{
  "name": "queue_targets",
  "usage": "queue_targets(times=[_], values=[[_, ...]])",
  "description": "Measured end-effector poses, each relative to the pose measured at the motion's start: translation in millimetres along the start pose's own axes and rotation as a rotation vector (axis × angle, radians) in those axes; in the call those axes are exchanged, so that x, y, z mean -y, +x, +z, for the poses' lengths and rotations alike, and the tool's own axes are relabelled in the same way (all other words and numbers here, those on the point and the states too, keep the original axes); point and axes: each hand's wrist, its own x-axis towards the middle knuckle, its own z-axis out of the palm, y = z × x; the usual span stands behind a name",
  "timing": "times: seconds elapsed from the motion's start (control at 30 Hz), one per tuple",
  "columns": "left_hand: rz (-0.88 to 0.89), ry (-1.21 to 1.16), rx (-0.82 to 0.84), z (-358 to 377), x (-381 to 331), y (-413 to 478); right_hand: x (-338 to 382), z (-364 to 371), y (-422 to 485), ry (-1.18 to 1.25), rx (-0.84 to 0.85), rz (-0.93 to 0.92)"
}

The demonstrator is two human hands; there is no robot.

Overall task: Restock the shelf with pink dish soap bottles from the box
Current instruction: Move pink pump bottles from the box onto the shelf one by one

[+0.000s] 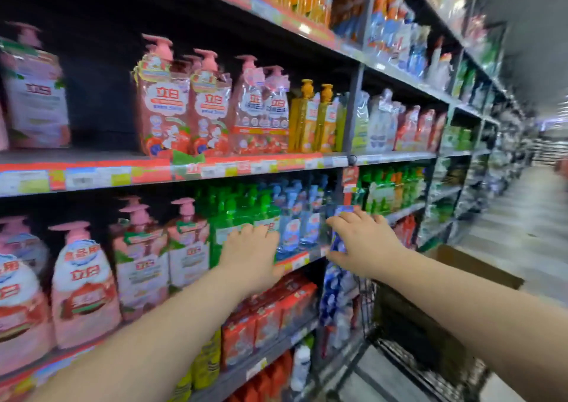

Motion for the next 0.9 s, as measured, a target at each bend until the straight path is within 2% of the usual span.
queue_targets(times=[0.27, 0.47, 0.7, 0.9], values=[[0.277, -0.176, 0.073, 17, -219, 32, -165, 44, -146, -0.054, 0.136, 0.305], [0.444, -0.226, 0.129, 46, -331, 64, -245, 79, -208, -0.031, 0.232, 0.504], [0.602, -0.313, 0.173, 100, -430, 125, -327, 129, -219, -0.056, 0.302, 0.626], [0.654, -0.366, 0.244, 143, -487, 203, -402, 173, -189, -0.057, 0.342, 0.685]])
